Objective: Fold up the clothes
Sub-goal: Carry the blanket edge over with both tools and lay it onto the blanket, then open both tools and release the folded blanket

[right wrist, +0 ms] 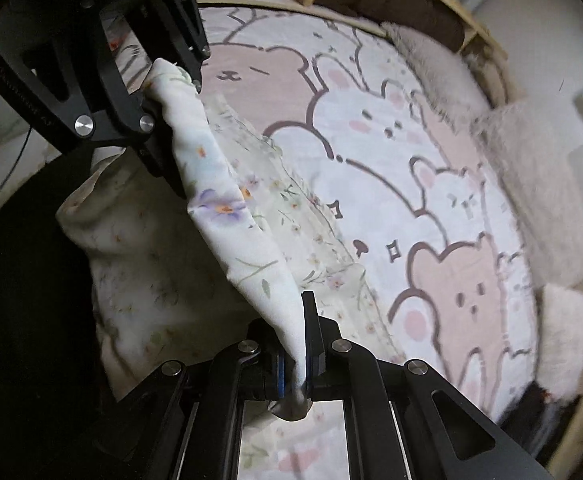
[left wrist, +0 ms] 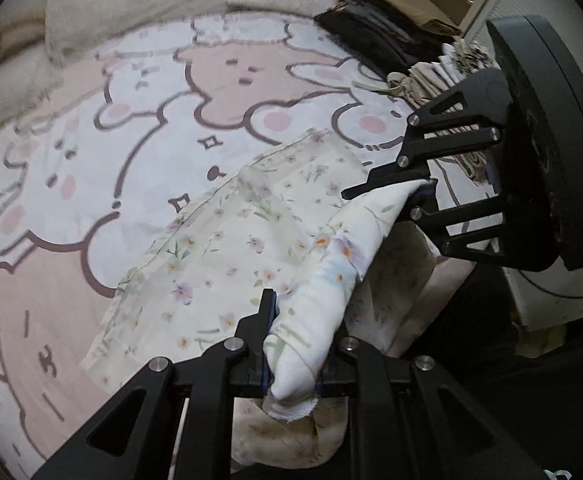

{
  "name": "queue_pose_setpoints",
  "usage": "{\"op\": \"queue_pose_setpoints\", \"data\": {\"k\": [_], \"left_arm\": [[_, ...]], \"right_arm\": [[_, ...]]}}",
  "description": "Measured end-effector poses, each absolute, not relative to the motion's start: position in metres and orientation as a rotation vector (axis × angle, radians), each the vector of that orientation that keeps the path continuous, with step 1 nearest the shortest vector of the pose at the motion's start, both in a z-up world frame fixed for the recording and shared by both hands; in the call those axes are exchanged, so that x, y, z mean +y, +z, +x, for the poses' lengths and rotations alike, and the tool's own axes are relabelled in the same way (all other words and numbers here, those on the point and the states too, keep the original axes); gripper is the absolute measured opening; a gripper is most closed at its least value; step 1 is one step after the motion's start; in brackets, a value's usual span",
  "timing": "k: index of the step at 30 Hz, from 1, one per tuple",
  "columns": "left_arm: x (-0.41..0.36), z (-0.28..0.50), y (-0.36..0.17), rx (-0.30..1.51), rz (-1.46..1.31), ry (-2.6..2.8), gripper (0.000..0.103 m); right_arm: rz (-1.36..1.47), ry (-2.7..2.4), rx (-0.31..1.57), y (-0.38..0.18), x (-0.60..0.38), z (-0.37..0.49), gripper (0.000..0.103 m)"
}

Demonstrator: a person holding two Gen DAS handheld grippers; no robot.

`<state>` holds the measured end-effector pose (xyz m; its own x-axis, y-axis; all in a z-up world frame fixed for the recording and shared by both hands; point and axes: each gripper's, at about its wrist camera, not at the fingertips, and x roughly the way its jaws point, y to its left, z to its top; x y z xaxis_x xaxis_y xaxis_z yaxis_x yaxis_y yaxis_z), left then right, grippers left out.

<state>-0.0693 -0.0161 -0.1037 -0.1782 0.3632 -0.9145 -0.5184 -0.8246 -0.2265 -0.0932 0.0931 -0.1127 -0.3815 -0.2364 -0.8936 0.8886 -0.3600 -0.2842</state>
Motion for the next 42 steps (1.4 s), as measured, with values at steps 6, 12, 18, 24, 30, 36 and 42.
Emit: {"op": "queue_pose_setpoints", "data": {"k": [6, 12, 18, 24, 30, 36, 42], "left_arm": [[-0.025, -0.112, -0.133, 0.190, -1.621, 1.964, 0.015], [-0.038, -0.146, -0.168, 0.158, -1.699, 1.927, 0.015], [-0.058, -0.168, -0.193, 0.052, -1.764, 1.893, 0.015], [-0.073, -0.174, -0.206, -0.031, -1.799, 1.871, 0.024], [-0.088, -0.180, -0.203, -0.100, -1.799, 1.906, 0.039], [-0.104, -0.192, -0.191, -0.145, -1.788, 1.976, 0.056], [-0.107, -0.179, -0.162, -0.119, -1.714, 2.075, 0.056]], "right_arm": [[1.104, -1.776, 1.001, -0.141, 0.082, -0.133, 0.006], [1.207, -1.713, 0.954, -0.172, 0.071, -0.174, 0.006], [1.272, -1.665, 0.899, -0.198, 0.063, -0.203, 0.006], [1.346, -1.754, 0.778, -0.200, 0.078, -0.226, 0.044], [1.321, -2.075, 0.647, -0.163, 0.130, -0.233, 0.052], [1.272, -2.029, 0.534, -0.155, 0.133, -0.182, 0.050], [1.362, -1.995, 0.383, -0.200, 0.097, -0.183, 0.049]]}}
